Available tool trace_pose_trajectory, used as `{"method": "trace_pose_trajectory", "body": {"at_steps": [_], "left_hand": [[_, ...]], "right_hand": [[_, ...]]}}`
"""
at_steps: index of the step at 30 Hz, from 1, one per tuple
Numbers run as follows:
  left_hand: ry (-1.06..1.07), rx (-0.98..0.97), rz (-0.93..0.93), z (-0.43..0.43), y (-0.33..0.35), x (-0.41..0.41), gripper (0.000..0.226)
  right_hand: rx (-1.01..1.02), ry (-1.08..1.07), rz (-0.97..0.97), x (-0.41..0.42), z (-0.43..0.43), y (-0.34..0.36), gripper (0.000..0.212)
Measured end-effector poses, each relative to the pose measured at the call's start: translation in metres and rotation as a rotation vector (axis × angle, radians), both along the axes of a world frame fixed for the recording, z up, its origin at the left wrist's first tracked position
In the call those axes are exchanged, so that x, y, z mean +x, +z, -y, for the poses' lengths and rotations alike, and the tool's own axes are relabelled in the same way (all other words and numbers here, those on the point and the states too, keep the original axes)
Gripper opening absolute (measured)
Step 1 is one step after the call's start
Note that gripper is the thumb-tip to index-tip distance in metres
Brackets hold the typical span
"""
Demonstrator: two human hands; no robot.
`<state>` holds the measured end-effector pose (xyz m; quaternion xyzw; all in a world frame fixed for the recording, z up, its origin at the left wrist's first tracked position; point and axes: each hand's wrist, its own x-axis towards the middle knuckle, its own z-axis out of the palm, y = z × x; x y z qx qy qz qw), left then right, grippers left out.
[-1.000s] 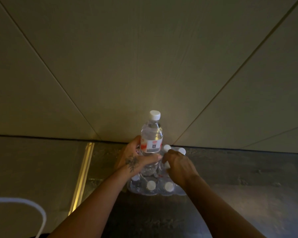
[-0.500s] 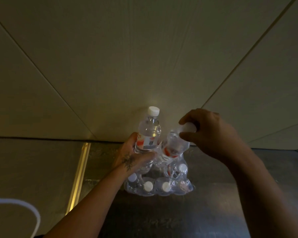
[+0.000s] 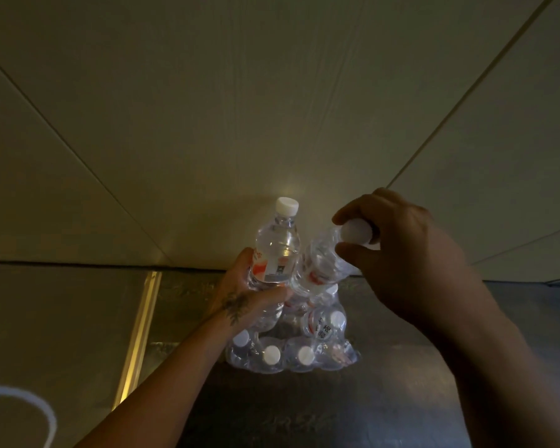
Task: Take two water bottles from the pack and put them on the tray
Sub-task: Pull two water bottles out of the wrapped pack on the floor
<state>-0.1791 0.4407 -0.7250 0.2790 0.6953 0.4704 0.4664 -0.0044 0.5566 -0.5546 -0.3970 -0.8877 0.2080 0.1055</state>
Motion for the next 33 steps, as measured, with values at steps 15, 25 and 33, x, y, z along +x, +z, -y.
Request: {"method": "trace_pose_trajectory", "body": {"at_steps": [15, 25, 33], "left_hand": [[0.068, 0.092, 0.012, -0.009, 0.005, -0.002, 0.065], [0.11, -0.003, -0.045, -0.009, 0.006, -0.004, 0.068], [0.113, 0.008, -0.034, -0.003, 0.013, -0.003, 0.064]], "right_hand": [[-0.189, -0.015, -0.237, -0.012, -0.009, -0.072, 0.045], [-0.522, -0.02, -0.197, -0.021, -0.011, -0.15, 0.078], [-0.486, -0.095, -0.279, -0.014, 0.004, -0.168, 0.077]]}}
